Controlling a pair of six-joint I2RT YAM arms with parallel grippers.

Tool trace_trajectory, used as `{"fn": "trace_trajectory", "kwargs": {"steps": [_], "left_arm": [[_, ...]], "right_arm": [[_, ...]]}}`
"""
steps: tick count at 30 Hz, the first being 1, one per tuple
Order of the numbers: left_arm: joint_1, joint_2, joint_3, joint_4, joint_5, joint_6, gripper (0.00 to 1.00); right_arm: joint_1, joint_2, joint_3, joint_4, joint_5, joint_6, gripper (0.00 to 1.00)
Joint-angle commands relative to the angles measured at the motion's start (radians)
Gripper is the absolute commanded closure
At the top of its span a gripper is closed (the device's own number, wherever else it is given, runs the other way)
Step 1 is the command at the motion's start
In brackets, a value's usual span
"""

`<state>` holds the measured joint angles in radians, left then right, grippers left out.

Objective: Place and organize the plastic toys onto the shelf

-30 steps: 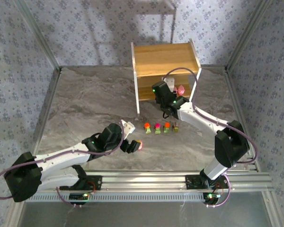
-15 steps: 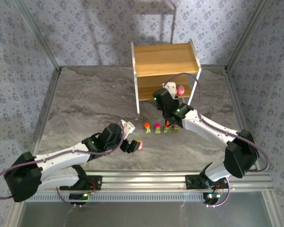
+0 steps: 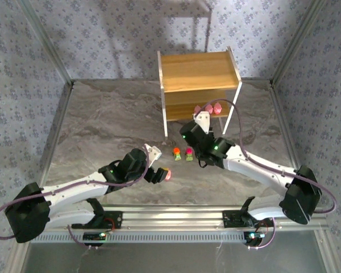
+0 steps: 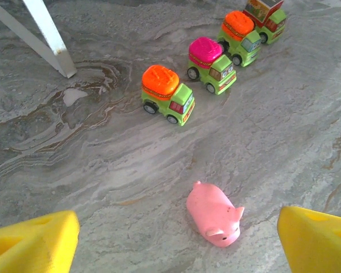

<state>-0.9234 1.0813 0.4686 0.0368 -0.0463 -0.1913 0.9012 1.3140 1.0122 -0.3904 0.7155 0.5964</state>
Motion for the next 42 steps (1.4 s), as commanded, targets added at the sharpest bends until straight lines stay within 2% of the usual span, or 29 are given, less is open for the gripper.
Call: {"fn": "trace_trajectory", "kwargs": {"steps": [1, 12, 19, 29, 42], "left_arm": [[-0.003, 0.008, 0.036, -0.023, -0.028, 0.007, 0.10], [0.005, 0.017, 0.039, -0.032, -0.031, -0.001, 0.10], [0.055, 0.049, 0.053, -0.058, -0.021, -0.029, 0.10], [0.120, 0.050, 0.045, -0.065, 0.014, -0.059, 0.10], [0.194, 0.056, 0.036, -0.077, 0.036, -0.096, 0.10]], "right_arm": [[0.047, -0.039, -0.021, -0.068, 0.061, 0.081, 0.51], [0.190, -0.062, -0.044, -0.186, 0.132, 0.231, 0.51], [0.257, -0.059, -0.083, -0.201, 0.122, 0.322, 0.50], [0.384, 0.068, -0.087, -0.200, 0.083, 0.490, 0.48], [0.473, 0.199, -0.084, -0.150, 0.013, 0.633, 0.44]]}}
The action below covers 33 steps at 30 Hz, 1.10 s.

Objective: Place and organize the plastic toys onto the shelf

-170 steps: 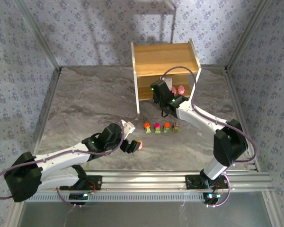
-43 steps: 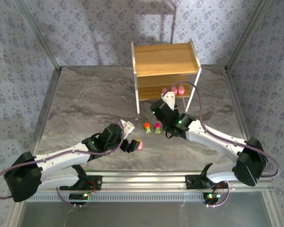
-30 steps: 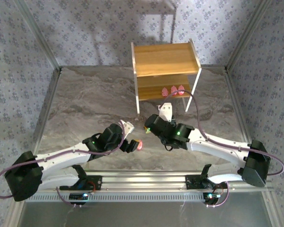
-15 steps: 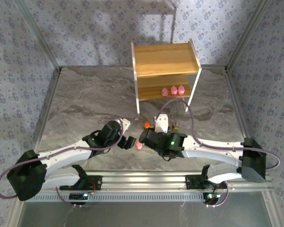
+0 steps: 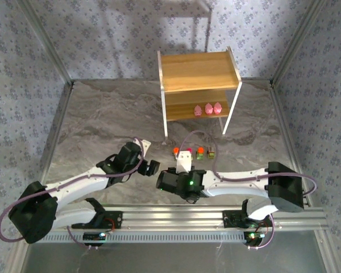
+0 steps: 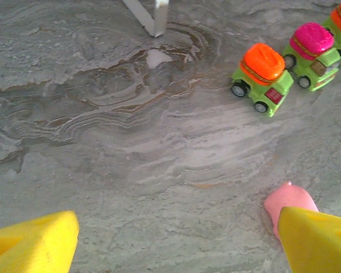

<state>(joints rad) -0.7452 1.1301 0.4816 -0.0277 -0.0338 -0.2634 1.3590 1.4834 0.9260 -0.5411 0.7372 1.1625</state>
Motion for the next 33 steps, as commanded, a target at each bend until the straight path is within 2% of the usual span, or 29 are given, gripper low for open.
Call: {"fn": "trace_trajectory", "kwargs": {"steps": [1, 10, 15, 30, 33], "left_arm": [[0.020, 0.007, 0.022, -0.012, 0.026, -0.025, 0.10], [0.039, -0.013, 0.011, -0.014, 0.026, -0.034, 0.10], [0.043, -0.018, 0.009, -0.017, 0.020, -0.036, 0.10], [0.048, -0.026, 0.005, -0.018, 0.016, -0.038, 0.10], [0.047, -0.027, 0.005, -0.019, 0.014, -0.038, 0.10]], "right_arm": [[0.019, 0.039, 0.005, 0.009, -0.015, 0.071, 0.43], [0.035, 0.135, 0.045, 0.058, -0.066, 0.089, 0.37], [0.027, 0.197, 0.109, 0.024, -0.096, 0.084, 0.36], [-0.001, 0.293, 0.175, 0.009, -0.146, 0.091, 0.36], [-0.003, 0.311, 0.182, 0.011, -0.145, 0.090, 0.39]]}}
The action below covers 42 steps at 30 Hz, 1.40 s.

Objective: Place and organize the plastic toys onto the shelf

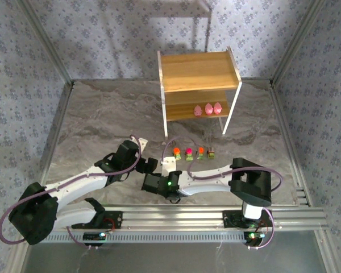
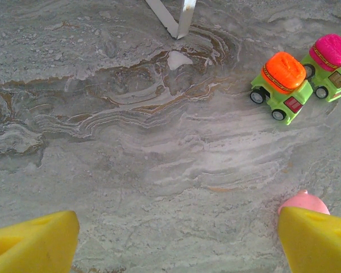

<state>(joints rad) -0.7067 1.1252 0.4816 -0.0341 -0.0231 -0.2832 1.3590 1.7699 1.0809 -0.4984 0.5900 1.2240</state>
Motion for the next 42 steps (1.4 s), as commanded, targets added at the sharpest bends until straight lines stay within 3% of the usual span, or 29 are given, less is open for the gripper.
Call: {"fn": "trace_trajectory", "kwargs": {"steps": [1, 8, 29, 42], "left_arm": [[0.009, -0.024, 0.005, -0.012, 0.005, -0.017, 0.10], [0.009, -0.022, 0.003, -0.012, 0.006, -0.018, 0.10], [0.010, -0.021, 0.003, -0.009, 0.010, -0.019, 0.10], [0.009, -0.017, 0.005, -0.004, 0.016, -0.018, 0.10]], "right_arm": [[-0.002, 0.029, 0.028, -0.029, 0.005, 0.026, 0.40], [0.000, 0.071, 0.049, -0.031, 0.041, 0.028, 0.48], [-0.002, 0.119, 0.050, -0.020, 0.125, 0.066, 0.48], [-0.012, 0.135, 0.048, 0.011, 0.126, 0.054, 0.55]]}}
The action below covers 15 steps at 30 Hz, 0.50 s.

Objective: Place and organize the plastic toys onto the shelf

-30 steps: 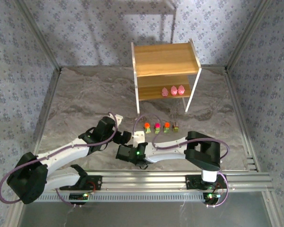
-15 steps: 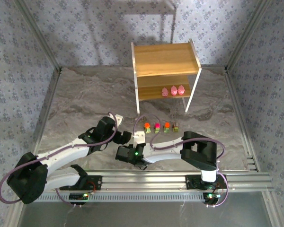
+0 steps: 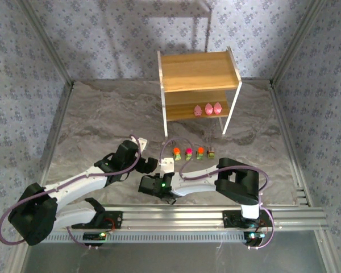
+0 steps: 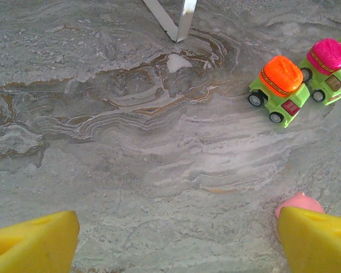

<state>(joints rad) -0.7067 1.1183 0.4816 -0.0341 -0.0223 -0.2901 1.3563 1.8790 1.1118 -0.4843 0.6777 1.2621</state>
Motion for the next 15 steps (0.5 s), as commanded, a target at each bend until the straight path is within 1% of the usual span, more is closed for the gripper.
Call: {"fn": "trace_trajectory", "kwargs": {"steps": [1, 10, 15], "left_arm": [[0.009, -0.009, 0.005, -0.004, 0.015, -0.011, 0.10], [0.009, -0.008, 0.005, -0.003, 0.018, -0.011, 0.10], [0.009, -0.006, 0.005, -0.001, 0.022, -0.011, 0.10]], "right_arm": [[-0.011, 0.028, 0.020, -0.002, 0.036, 0.014, 0.55], [-0.017, 0.040, 0.025, 0.001, 0.033, 0.011, 0.56], [-0.018, 0.045, 0.028, 0.011, 0.028, 0.000, 0.58]]}}
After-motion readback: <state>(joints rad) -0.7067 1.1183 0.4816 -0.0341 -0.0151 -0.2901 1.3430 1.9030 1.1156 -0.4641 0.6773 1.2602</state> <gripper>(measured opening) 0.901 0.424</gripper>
